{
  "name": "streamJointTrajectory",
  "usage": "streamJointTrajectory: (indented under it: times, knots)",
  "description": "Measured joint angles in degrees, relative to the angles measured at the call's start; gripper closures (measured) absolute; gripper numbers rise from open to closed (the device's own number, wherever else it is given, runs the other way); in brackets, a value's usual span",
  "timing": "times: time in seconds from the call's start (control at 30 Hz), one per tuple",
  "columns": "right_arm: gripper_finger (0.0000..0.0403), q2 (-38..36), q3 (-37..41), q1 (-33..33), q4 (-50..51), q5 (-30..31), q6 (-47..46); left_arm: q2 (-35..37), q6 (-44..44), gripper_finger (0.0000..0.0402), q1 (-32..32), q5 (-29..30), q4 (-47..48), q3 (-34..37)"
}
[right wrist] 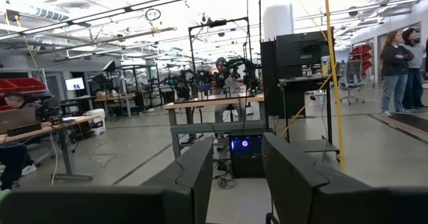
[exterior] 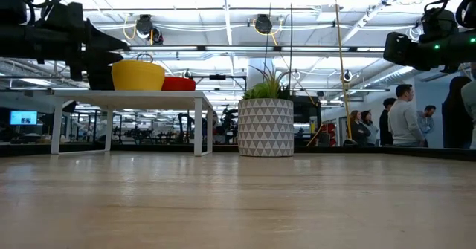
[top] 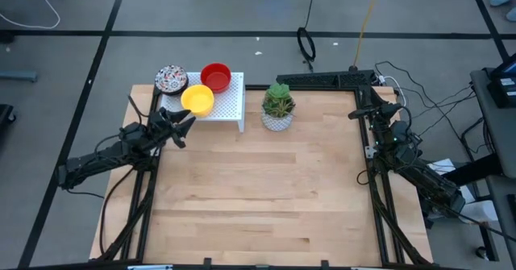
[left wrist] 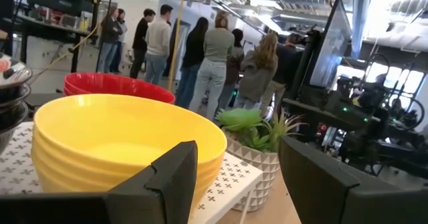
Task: Pick & Place Mini bowls
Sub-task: Return to Home Position
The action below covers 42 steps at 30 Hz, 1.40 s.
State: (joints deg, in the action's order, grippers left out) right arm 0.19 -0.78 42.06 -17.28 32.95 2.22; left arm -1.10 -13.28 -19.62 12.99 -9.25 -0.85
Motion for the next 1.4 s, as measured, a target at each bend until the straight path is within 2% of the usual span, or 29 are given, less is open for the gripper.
streamJointTrajectory:
  times: [1.4]
  knots:
    - [0.0287,0.0,0.0,0.0,0.01,0.0,0.0,0.0,0.0,0.019,0.0,0.02,-0.01,-0.01]
